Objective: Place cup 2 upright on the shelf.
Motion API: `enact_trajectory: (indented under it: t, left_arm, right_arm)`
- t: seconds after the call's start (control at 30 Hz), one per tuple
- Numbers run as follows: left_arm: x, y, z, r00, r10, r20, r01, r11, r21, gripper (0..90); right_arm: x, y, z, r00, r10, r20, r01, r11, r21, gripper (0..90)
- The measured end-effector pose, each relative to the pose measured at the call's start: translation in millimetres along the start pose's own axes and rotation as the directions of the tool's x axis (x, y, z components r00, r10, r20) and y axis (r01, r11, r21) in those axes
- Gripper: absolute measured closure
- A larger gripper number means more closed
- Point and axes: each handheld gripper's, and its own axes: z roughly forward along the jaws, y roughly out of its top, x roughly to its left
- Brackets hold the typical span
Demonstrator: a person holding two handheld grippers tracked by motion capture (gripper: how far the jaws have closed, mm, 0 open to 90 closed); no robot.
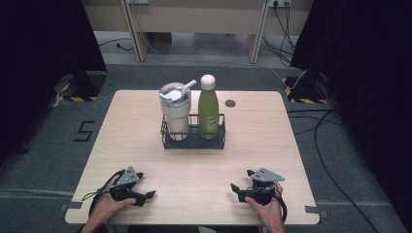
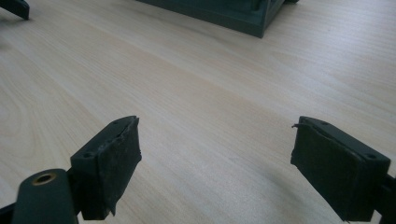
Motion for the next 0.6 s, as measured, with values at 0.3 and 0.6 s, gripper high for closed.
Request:
enact_trajectory:
  t: [0.3,0.6]
  left_arm:
    - [0.0,0.0,0.0,1.0,0.0,0.0,0.0,1.0,0.0,13.5]
    - [0.0,0.0,0.0,1.0,0.001,0.001,-0.001,1.0,0.0,13.5]
  right_arm:
    - [2.7,-2.0,-1.1,1.0,-0.001,0.0,0.001,0.999,0.041,15.2]
    - [4.8,-3.2,0.2,0.9998,-0.008,0.017,0.006,0.995,0.103,15.3]
